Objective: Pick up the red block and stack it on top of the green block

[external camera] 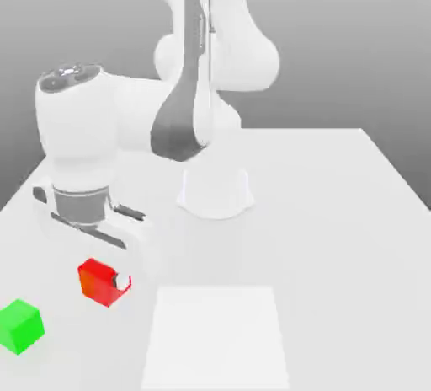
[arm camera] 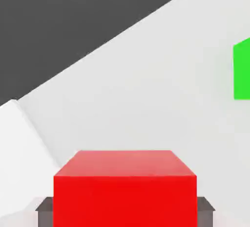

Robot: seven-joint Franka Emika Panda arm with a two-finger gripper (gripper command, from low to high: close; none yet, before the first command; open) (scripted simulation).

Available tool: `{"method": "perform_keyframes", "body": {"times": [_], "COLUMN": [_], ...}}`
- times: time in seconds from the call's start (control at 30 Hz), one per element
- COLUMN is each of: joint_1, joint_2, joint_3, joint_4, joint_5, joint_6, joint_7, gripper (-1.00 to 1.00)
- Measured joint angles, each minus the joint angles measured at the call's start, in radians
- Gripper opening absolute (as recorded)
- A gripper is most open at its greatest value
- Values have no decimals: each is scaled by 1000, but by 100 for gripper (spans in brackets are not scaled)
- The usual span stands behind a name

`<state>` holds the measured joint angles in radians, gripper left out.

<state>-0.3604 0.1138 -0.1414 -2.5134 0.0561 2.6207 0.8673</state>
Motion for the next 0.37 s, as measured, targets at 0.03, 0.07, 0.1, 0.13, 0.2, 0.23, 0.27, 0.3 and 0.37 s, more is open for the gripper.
{"method": "perform_keyframes", "body": {"times": [0.03,0.07,0.1,0.13,0.2,0.23,0.27,0.3,0.37], "joint_1": [-21,-44,-61,-73,-92,-101,-106,-106,-106], "joint_2": [18,36,60,89,156,191,213,213,213], "joint_3": [-20,-38,-50,-51,-40,-30,-25,-25,-25], "joint_4": [36,72,97,111,124,127,129,129,129], "joint_5": [3,7,13,24,49,62,71,71,71], "joint_6": [-17,-34,-36,-20,33,64,84,84,84], "joint_7": [-24,-48,-68,-83,-106,-117,-124,-124,-124], "gripper": [-100,-100,-100,-100,-100,-100,100,100,100]}}
